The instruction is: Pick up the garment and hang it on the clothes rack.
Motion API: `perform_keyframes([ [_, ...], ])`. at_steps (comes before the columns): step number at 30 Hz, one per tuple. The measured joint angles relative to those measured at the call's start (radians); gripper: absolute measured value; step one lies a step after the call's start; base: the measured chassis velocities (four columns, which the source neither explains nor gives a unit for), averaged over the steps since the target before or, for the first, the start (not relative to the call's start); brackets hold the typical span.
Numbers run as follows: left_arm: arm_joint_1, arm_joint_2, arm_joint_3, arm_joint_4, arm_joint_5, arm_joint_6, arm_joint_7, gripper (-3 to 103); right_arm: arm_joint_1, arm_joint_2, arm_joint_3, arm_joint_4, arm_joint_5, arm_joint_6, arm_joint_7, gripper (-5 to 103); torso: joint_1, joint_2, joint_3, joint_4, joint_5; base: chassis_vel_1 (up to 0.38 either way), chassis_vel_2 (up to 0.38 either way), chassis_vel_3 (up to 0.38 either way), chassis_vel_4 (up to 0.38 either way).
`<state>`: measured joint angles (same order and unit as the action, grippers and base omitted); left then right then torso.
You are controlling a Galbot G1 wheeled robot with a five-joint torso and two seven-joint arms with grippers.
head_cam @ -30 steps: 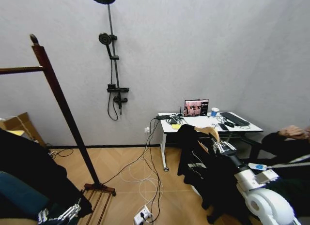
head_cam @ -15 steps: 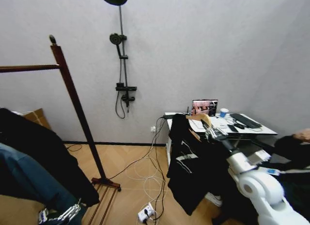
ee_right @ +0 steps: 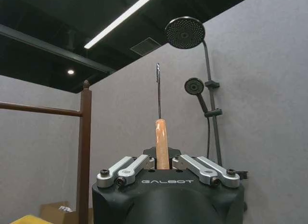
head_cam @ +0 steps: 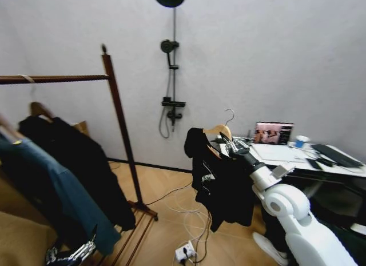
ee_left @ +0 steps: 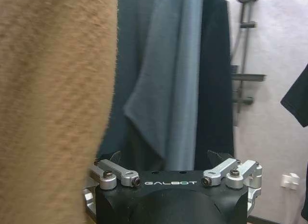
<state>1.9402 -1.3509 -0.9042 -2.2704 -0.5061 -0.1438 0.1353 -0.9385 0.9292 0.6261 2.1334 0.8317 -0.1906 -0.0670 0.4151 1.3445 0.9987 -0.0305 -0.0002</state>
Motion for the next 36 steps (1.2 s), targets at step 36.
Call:
perform_keyframes([
  [36, 0.0, 0.0, 0.0, 0.0, 0.0, 0.0, -0.001, 100, 0.528, -0.055, -0.329, -0.272, 0.124, -0.113, -0.025, 10, 0.031, 0.063, 0.033, -0.0002, 0.0002, 0.068, 0.069, 0.069, 0.068],
])
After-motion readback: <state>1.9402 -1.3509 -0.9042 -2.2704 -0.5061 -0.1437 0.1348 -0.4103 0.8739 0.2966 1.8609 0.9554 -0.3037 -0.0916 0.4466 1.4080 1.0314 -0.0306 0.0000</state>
